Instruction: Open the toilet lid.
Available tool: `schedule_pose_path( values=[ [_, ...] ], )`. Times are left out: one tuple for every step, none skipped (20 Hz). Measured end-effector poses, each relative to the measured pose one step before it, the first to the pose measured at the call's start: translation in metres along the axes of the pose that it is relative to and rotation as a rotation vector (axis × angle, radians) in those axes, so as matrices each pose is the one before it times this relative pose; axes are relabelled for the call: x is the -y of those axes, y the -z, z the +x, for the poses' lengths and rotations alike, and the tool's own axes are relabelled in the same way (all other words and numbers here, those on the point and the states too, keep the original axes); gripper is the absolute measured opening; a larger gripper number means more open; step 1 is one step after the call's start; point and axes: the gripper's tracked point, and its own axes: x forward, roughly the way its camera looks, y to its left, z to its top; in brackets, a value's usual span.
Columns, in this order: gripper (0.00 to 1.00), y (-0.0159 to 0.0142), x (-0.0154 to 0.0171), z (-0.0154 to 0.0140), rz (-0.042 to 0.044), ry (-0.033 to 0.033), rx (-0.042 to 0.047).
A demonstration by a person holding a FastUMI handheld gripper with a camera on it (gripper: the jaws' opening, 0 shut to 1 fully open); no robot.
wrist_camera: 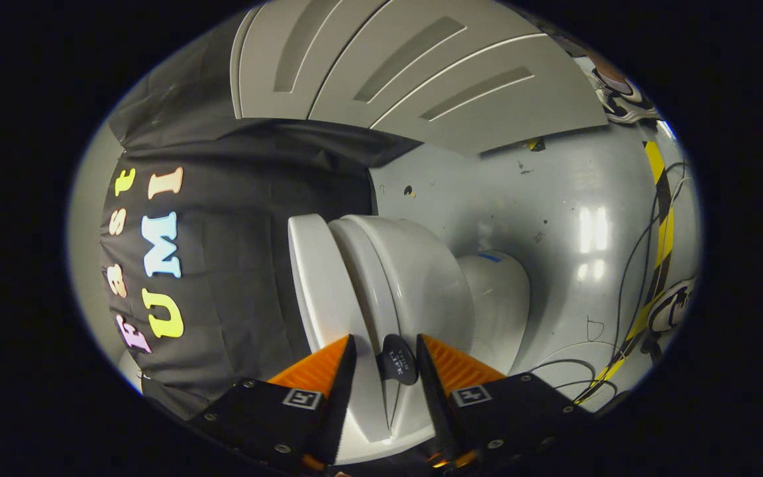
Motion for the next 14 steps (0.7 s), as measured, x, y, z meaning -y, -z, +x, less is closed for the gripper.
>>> schedule_pose_path(
  values=[
    [0.49,0.00161,-0.00133,-0.00113,0.02411,-0.01358,-0.01209],
    [0.41,0.00055,0.00009,0.00087,0.01686,-0.01047,-0.00684],
    [0.33,0.00083,0.00325,0.00120,0.00649,-0.00459,-0.00678],
    [0.30,0.00014,0.00075,0.00080,-0.00058,-0.00848,-0.00354],
    [0.23,0.00007,0.00075,0.00010,-0.00112,0.00231,-0.00446],
    [0.21,0.00082,-0.00014,0.00018,0.00249,0.00091,-0.00707],
    [0.18,-0.00011,-0.00186,-0.00103,-0.00390,0.00082,-0.00155],
    [0.16,0.00034,-0.00122,-0.00059,-0.01945,-0.00213,0.00257],
    [0.11,0.00145,-0.00212,-0.00226,-0.02594,-0.00877,0.00489],
    [0.08,0.00096,-0.00082,-0.00075,-0.03034,-0.00298,0.00558],
    [0.02,0.00039,0.00125,-0.00130,-0.01593,0.01286,0.00163],
    [0.00,-0.00197,0.00040,0.00039,-0.00794,0.01595,0.00675],
    [0.00,0.00043,-0.00064,-0.00056,-0.00480,0.01457,0.00015],
    [0.00,-0.00027,-0.00053,-0.00020,-0.00617,0.01620,-0.00245]
  ],
)
